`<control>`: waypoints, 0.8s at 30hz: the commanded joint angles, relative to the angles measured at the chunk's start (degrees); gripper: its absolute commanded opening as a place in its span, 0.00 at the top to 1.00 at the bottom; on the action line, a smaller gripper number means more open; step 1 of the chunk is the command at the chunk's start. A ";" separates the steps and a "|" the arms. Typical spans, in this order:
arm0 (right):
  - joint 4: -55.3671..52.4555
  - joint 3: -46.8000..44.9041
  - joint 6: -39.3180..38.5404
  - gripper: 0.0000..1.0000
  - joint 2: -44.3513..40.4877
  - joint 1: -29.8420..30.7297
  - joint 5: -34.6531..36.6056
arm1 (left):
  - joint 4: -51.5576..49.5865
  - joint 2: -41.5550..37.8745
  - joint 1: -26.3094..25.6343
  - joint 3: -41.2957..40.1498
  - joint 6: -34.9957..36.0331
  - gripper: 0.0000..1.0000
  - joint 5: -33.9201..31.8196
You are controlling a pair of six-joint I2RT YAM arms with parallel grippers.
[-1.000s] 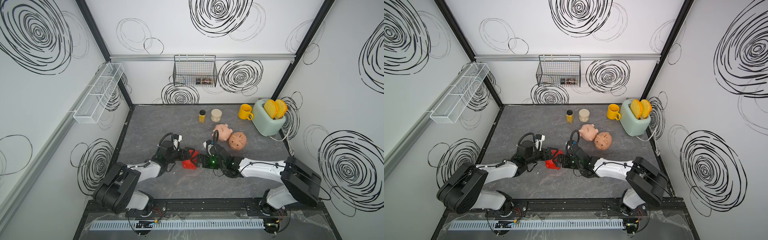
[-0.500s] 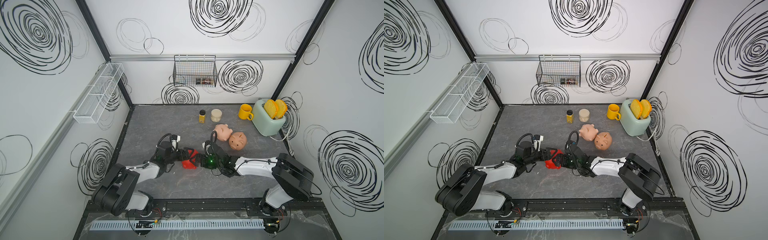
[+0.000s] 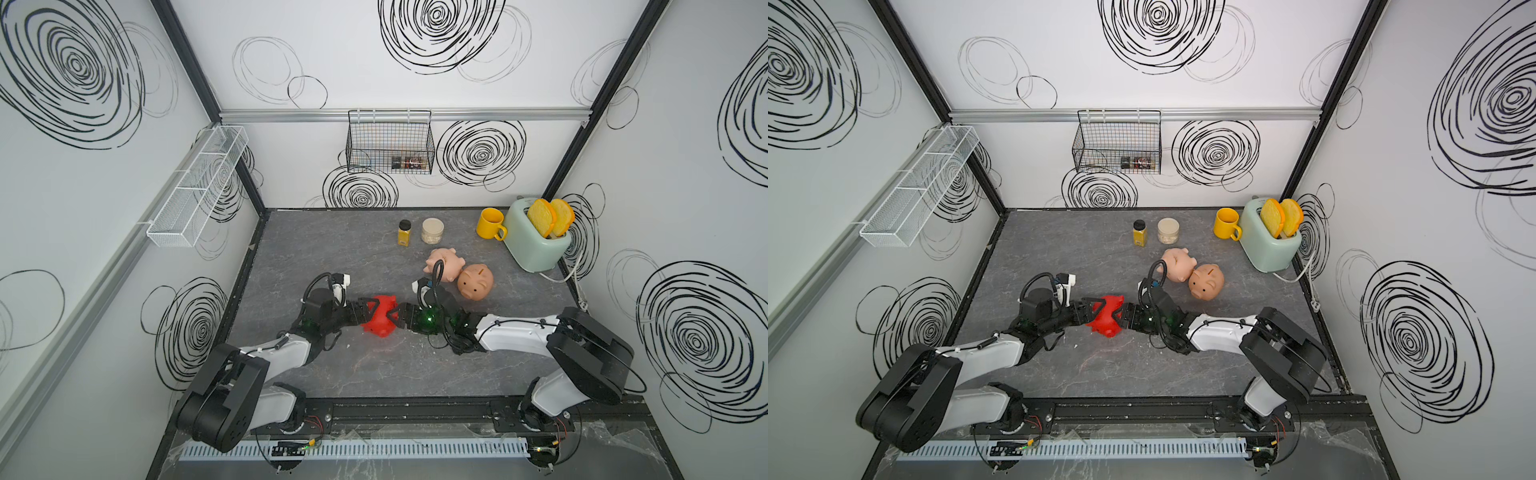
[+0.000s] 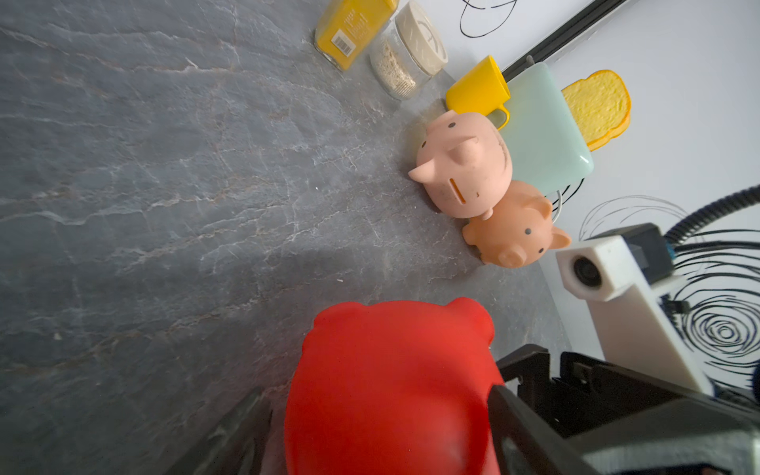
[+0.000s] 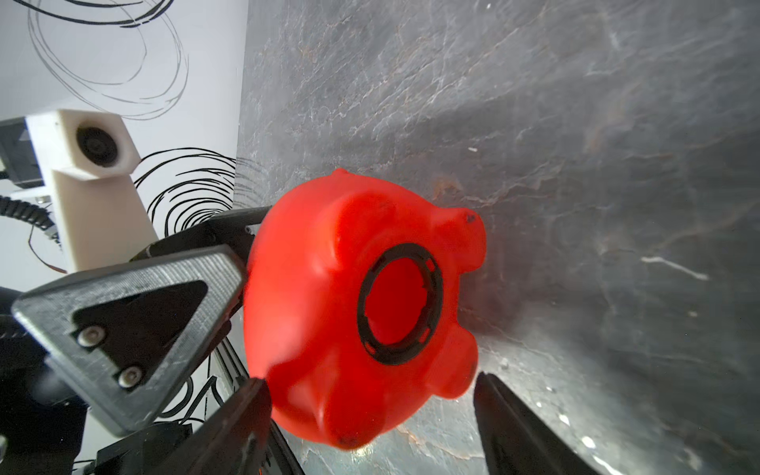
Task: Open piggy banks
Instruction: Pick up the piggy bank from the center of the board.
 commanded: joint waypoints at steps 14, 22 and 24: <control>-2.79 5.57 -2.71 0.05 0.61 -0.74 0.77 | 5.36 2.00 -0.20 -0.67 -1.31 0.30 2.56; -1.28 6.94 -2.40 0.07 4.99 -0.65 -1.71 | 5.22 2.56 -0.37 -0.41 -1.27 0.32 2.64; -1.10 6.99 -2.12 0.08 5.96 -0.72 -1.80 | 5.08 2.73 -0.37 -0.17 -1.15 0.32 2.55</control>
